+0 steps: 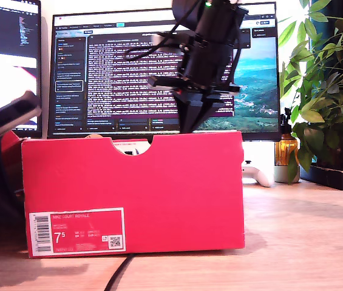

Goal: Pack the blue shoes by picking the first shoe and placing it inside the red shoebox, left side, then picking and rotating the second shoe and placing it in the shoebox

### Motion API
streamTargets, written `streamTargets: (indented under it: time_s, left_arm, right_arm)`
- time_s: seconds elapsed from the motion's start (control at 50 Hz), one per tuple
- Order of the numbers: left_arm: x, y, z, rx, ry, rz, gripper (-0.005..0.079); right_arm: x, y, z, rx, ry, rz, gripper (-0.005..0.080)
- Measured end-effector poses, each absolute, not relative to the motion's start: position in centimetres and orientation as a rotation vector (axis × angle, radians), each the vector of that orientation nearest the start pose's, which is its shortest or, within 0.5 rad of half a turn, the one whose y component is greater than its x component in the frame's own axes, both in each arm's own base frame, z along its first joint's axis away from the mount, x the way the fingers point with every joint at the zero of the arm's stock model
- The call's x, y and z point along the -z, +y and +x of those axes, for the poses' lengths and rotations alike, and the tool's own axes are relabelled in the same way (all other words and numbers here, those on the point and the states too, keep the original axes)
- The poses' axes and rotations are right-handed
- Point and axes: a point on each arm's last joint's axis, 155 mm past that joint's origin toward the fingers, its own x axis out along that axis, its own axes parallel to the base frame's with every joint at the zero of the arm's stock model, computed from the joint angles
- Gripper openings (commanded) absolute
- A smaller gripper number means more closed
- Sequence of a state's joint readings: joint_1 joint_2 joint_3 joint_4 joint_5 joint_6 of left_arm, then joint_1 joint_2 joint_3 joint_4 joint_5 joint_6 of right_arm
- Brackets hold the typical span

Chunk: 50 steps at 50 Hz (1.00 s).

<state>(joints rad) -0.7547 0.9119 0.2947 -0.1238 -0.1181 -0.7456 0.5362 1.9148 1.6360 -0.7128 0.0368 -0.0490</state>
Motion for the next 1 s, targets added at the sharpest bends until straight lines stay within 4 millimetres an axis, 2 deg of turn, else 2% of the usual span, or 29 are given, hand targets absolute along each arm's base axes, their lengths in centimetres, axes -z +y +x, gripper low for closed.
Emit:
streamTargets:
  time_s: [0.12, 0.26, 0.38, 0.56, 0.72, 0.84, 0.92, 1.0]
  left_arm:
    - [-6.2, -17.7, 21.3, 0.365, 0.822, -0.351, -0.0019]
    - [-6.2, -17.1, 20.6, 0.354, 0.834, -0.33, -0.0019]
    - [-6.3, -16.6, 20.3, 0.348, 0.833, -0.322, -0.0019]
    - [-8.4, -16.5, 20.7, 0.401, 0.734, -0.258, -0.0019]
    - [-10.4, -15.4, 21.6, 0.374, 0.621, -0.227, -0.0019]
    - [-11.2, -14.1, 22.3, 0.321, 0.559, -0.171, -0.0019]
    - [-11.9, -13.3, 23.1, 0.272, 0.511, -0.148, -0.002]
    - [-13.4, -13.5, 23.8, 0.279, 0.444, -0.156, -0.002]
  right_arm:
    - [-12.7, 23.1, 43.4, -0.446, 0.99, -0.316, -0.0013]
    - [-12.3, 21.1, 43.6, -0.407, 1.024, -0.3, -0.0013]
    - [-12.2, 20.2, 43.8, -0.379, 1.038, -0.296, -0.0013]
    - [-11.9, 19.0, 43.9, -0.342, 1.037, -0.296, -0.0013]
    - [-10.0, 16.5, 41.8, -0.302, 1.046, -0.283, -0.0013]
    - [-9.0, 14.3, 40.3, -0.264, 1.029, -0.244, -0.0013]
    - [-9.2, 12.8, 39.3, -0.244, 1.005, -0.226, -0.0013]
    - [-10.3, 11.5, 38.3, -0.224, 0.96, -0.205, -0.0013]
